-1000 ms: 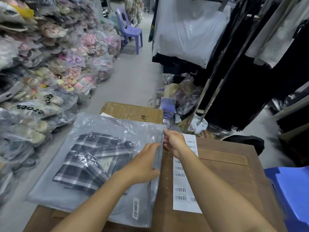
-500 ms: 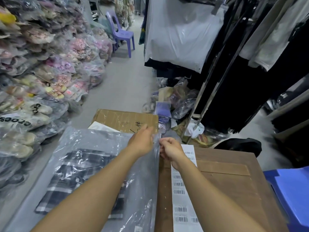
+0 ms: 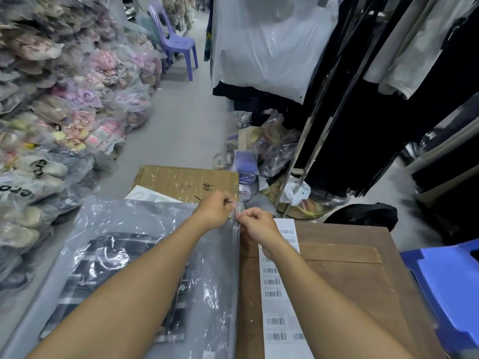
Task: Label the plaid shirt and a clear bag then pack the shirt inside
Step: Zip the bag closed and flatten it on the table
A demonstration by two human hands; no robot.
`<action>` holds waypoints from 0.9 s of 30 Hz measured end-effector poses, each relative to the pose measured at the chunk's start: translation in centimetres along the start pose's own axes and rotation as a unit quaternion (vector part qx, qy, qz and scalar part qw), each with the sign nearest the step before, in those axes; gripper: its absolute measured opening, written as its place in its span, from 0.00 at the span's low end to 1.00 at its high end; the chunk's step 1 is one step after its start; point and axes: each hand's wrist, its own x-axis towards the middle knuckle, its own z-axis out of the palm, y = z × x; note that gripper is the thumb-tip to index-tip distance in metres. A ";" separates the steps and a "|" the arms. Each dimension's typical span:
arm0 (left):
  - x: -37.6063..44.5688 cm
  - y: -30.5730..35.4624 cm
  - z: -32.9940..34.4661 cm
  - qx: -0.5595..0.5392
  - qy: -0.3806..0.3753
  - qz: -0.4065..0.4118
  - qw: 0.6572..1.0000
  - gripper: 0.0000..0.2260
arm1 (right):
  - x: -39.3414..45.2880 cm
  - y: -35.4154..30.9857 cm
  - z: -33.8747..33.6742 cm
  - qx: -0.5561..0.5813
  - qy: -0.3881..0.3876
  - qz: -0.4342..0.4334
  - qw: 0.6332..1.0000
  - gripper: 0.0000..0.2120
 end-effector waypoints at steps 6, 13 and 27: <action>-0.7 0.8 0.7 -0.007 0.041 -0.021 0.999 0.06 | -2.4 1.1 -0.5 -0.007 -0.041 0.033 0.999 0.06; -1.2 1.6 0.7 -0.047 0.075 -0.039 0.995 0.10 | -5.9 4.0 -1.1 -0.080 -0.112 0.079 0.987 0.04; -0.3 2.9 0.4 -0.073 0.107 -0.066 0.989 0.12 | -12.1 7.6 -2.1 -0.217 -0.329 0.202 0.897 0.04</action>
